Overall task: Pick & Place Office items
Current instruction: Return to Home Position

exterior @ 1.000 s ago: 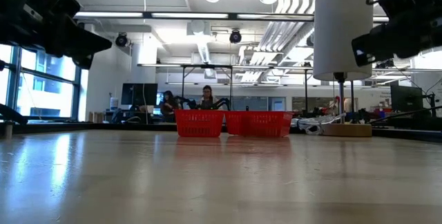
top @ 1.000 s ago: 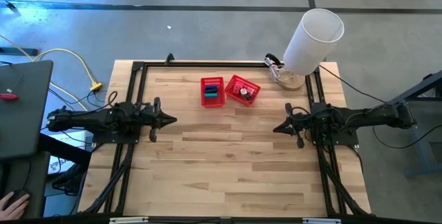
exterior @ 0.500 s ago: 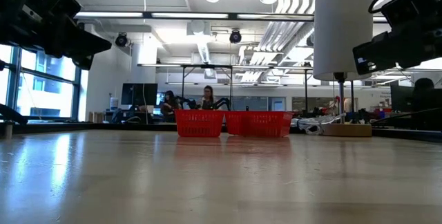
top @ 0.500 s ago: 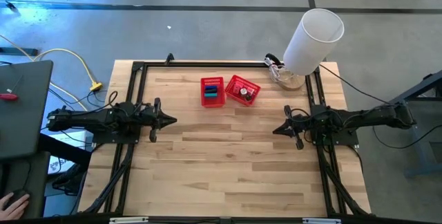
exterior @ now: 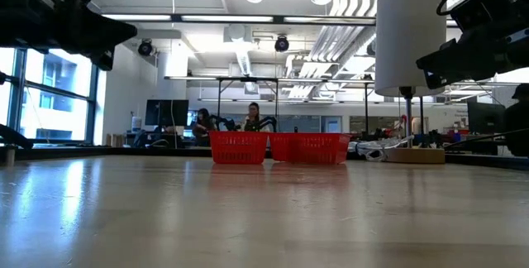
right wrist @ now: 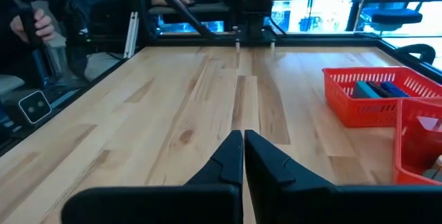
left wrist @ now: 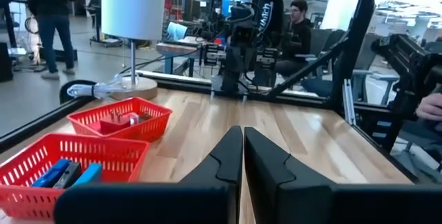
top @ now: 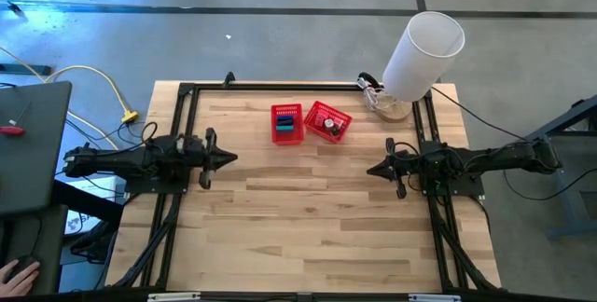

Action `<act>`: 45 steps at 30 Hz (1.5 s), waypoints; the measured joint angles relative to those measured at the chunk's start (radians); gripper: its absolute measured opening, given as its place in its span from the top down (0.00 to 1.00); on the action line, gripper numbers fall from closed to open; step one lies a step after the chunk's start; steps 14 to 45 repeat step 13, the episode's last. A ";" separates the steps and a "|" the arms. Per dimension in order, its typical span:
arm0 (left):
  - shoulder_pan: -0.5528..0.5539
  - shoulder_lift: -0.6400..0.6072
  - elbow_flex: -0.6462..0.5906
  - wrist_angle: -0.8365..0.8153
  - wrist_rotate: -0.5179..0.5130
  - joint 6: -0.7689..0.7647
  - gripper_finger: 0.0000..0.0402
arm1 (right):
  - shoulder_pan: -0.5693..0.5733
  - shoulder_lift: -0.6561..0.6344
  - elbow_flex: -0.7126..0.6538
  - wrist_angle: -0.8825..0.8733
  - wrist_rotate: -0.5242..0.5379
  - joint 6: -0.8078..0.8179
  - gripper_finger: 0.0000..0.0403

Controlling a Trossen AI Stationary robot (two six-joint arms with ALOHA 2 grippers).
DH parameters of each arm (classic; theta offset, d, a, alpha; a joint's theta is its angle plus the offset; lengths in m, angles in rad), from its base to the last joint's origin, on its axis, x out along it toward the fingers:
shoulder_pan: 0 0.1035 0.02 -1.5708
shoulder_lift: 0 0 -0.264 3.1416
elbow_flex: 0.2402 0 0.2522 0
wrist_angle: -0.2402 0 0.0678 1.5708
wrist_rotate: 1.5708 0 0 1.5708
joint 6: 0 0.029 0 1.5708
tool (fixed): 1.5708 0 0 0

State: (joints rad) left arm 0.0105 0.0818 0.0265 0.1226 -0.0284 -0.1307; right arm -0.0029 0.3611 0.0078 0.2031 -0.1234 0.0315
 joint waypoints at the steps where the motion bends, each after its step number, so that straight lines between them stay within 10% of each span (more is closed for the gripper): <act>1: 0.000 0.000 0.000 0.007 0.000 0.000 0.97 | 0.000 0.000 0.000 0.000 0.000 0.000 1.00; 45: 0.000 0.000 0.000 0.029 0.005 0.000 0.97 | 0.000 0.000 0.000 -0.016 -0.006 -0.001 1.00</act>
